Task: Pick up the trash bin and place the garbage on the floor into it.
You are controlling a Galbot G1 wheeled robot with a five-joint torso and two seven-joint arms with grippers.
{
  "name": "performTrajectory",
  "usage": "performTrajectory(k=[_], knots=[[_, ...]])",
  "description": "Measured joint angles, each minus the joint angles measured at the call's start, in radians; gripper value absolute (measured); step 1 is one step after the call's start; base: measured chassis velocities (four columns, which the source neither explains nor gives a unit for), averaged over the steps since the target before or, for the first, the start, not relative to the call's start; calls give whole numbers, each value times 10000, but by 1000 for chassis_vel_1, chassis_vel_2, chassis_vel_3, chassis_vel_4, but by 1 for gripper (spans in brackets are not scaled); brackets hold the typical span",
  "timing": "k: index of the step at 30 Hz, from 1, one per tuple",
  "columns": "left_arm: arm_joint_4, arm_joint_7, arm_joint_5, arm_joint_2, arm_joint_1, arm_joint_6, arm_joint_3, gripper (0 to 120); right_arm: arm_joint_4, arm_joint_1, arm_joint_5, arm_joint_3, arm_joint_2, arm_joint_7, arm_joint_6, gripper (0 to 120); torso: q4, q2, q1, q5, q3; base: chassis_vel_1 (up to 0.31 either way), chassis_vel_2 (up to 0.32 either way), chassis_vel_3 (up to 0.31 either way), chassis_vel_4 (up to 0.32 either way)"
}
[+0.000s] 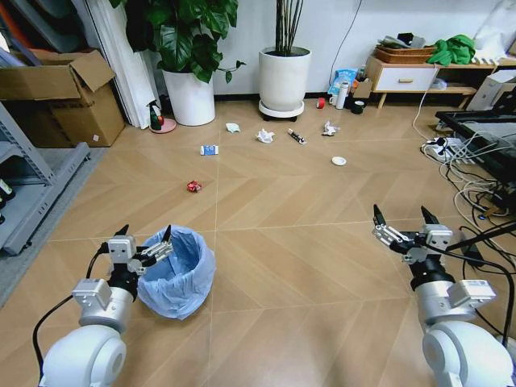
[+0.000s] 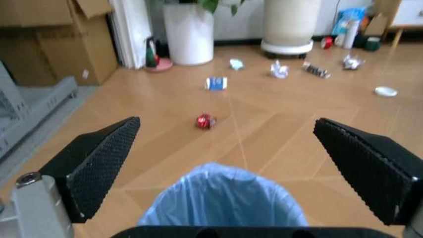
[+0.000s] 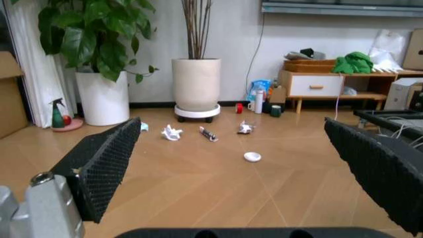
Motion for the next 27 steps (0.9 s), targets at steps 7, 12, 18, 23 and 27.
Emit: performTrajectory(k=[7,12,18,23,27], knots=[[968,-725,-1456,1010,-848,1501,84,100,-62,21,-40,-130,-86,-8,0,100,-3,0,0,0,1,0,0,0,0],[1852,-843,-2141,1617,-1449,2446,101,100,-143,76,-38,-256,-266,-29,-20,100,3,0,0,1,1,0,0,0,0],[2892,-726,-2756,1833,-2600,2799,569,100,-135,-37,-39,-202,-286,-37,-20,100,-4,0,0,-1,0,0,0,0,0],[3839,-627,-3337,1945,-3515,3145,1131,100,-88,-106,-46,-169,-285,-37,-20,100,-5,0,1,-1,1,0,0,0,0],[4689,-353,-3293,2063,-3898,3365,1378,100,-60,-170,-52,-139,-290,-32,-20,100,-1,0,1,-2,1,0,0,0,0]])
